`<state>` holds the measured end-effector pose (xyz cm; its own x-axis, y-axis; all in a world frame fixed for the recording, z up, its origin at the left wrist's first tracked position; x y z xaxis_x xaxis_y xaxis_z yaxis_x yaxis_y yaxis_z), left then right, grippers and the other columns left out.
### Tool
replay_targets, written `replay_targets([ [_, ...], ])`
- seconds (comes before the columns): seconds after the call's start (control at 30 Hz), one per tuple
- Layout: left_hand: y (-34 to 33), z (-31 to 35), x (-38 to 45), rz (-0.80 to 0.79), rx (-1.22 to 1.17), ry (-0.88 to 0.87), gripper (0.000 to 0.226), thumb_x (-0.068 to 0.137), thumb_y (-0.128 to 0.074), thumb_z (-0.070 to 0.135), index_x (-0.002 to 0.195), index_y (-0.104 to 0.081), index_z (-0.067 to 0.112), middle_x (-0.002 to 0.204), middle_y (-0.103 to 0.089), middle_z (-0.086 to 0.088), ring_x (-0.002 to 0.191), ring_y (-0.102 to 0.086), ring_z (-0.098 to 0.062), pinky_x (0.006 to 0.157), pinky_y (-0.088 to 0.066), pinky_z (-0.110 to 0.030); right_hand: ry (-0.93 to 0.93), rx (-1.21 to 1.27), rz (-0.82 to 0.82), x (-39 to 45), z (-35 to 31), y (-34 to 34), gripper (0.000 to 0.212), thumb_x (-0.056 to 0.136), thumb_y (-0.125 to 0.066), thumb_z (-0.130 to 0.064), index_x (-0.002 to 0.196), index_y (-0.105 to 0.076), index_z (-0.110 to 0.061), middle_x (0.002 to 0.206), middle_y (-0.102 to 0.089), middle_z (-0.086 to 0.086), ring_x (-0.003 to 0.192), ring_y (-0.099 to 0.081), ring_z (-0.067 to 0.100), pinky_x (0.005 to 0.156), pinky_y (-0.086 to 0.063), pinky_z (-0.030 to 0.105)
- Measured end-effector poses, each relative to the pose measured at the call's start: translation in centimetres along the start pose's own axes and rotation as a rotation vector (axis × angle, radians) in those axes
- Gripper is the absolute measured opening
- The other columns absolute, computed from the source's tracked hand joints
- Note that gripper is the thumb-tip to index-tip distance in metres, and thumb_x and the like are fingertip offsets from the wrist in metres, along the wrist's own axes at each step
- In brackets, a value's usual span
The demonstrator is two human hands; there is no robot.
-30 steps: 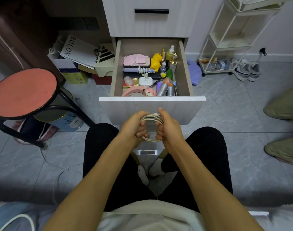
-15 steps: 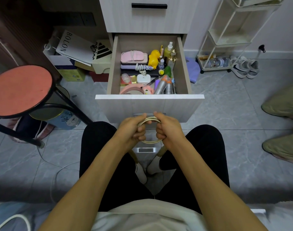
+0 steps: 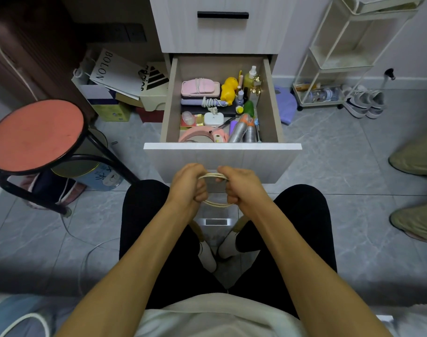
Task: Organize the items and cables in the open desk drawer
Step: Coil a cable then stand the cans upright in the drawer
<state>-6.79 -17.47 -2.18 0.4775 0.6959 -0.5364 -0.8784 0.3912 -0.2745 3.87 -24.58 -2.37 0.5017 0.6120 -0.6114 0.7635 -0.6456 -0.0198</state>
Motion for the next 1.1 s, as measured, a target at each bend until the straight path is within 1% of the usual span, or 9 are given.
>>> replay_targets([
  [0.17, 0.5, 2.4, -0.3, -0.095, 0.52, -0.345, 0.012, 0.1, -0.05, 0.017, 0.1, -0.062, 0.019, 0.067, -0.065, 0.0, 0.063, -0.061, -0.016, 0.067, -0.053, -0.031, 0.006, 0.19, 0.027, 0.8, -2.1, 0.8, 0.024, 0.091, -0.051, -0.016, 0.068, -0.052, -0.01, 0.044, -0.026, -0.005, 0.037, -0.019, 0.009, 0.038, -0.016, 0.019],
  [0.27, 0.8, 3.6, 0.5, -0.139, 0.998, -0.595, 0.017, 0.099, -0.051, 0.032, 0.11, -0.062, 0.023, 0.077, -0.067, 0.004, 0.071, -0.061, -0.008, 0.066, -0.047, -0.016, -0.007, 0.249, 0.017, 1.4, -3.0, 0.9, 0.025, 0.095, -0.045, -0.017, 0.072, -0.05, -0.01, 0.045, -0.026, -0.006, 0.037, -0.019, 0.008, 0.036, -0.017, 0.019],
  [0.33, 0.4, 4.4, 1.3, -0.129, 1.125, -0.643, 0.017, 0.1, -0.049, 0.035, 0.105, -0.06, 0.023, 0.078, -0.063, 0.008, 0.071, -0.058, -0.007, 0.061, -0.04, -0.013, -0.009, 0.266, 0.004, 2.1, -3.7, 0.4, 0.026, 0.096, -0.044, -0.016, 0.071, -0.049, -0.011, 0.044, -0.027, -0.006, 0.037, -0.02, 0.008, 0.036, -0.018, 0.02],
  [0.47, -0.5, 6.0, 3.0, -0.055, 1.146, -0.688, 0.024, 0.102, -0.046, 0.026, 0.089, -0.058, 0.009, 0.079, -0.061, -0.003, 0.077, -0.057, -0.024, 0.065, -0.036, -0.032, -0.045, 0.296, 0.016, 3.6, -5.1, -0.3, 0.024, 0.096, -0.043, -0.014, 0.072, -0.047, -0.013, 0.047, -0.031, -0.002, 0.036, -0.024, 0.009, 0.039, -0.022, 0.02],
  [0.57, -1.8, 8.1, 5.2, -0.055, 1.222, -0.716, 0.024, 0.102, -0.045, 0.026, 0.088, -0.054, 0.009, 0.081, -0.061, -0.007, 0.077, -0.054, -0.029, 0.063, -0.034, -0.035, -0.034, 0.27, 0.058, 6.2, -7.3, 0.0, 0.026, 0.098, -0.043, -0.018, 0.073, -0.045, -0.015, 0.055, -0.034, 0.002, 0.041, -0.027, 0.011, 0.041, -0.025, 0.022],
  [0.73, -3.0, 10.3, 12.2, -0.033, 1.428, -0.541, 0.022, 0.103, -0.04, 0.029, 0.086, -0.044, 0.017, 0.091, -0.06, -0.017, 0.078, -0.049, -0.031, 0.062, -0.03, -0.033, -0.057, 0.176, 0.085, 12.5, -9.8, -0.1, 0.023, 0.099, -0.044, -0.025, 0.082, -0.052, -0.01, 0.054, -0.048, 0.007, 0.042, -0.039, 0.015, 0.043, -0.039, 0.022],
  [0.9, -2.6, 11.0, 19.7, -0.065, 1.571, -0.298, 0.019, 0.103, -0.042, 0.029, 0.094, -0.049, 0.013, 0.103, -0.054, -0.015, 0.085, -0.046, -0.026, 0.071, -0.034, -0.031, -0.132, -0.161, 0.04, 18.7, -10.4, 0.4, 0.029, 0.089, -0.056, -0.025, 0.104, -0.062, -0.002, 0.081, -0.068, 0.014, 0.06, -0.065, 0.023, 0.068, -0.058, 0.036],
  [1.0, -1.4, 10.2, 23.3, -0.071, 1.687, -0.147, 0.021, 0.1, -0.047, 0.024, 0.112, -0.05, 0.007, 0.11, -0.059, -0.017, 0.08, -0.048, -0.024, 0.071, -0.035, -0.031, -0.052, -0.388, 0.023, 21.2, -10.4, 0.9, 0.024, 0.091, -0.054, -0.021, 0.099, -0.063, 0.0, 0.086, -0.069, 0.015, 0.062, -0.066, 0.019, 0.072, -0.058, 0.034],
  [1.1, -1.1, 9.0, 25.3, -0.131, 1.707, -0.024, 0.026, 0.1, -0.046, 0.022, 0.123, -0.052, 0.01, 0.103, -0.055, -0.01, 0.083, -0.048, -0.022, 0.075, -0.035, -0.028, -0.049, -0.406, -0.044, 22.2, -9.7, 0.9, 0.019, 0.093, -0.053, -0.019, 0.084, -0.063, -0.005, 0.078, -0.067, 0.013, 0.06, -0.063, 0.02, 0.062, -0.054, 0.029],
])
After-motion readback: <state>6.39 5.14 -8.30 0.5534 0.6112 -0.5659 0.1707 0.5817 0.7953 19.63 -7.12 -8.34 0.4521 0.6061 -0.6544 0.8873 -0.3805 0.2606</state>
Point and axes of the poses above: each hand's wrist, its own x-axis towards the middle knuckle, its own y-axis out of the back of the hand, z = x × y, the point moved 2 cm from there along x, towards the middle knuckle
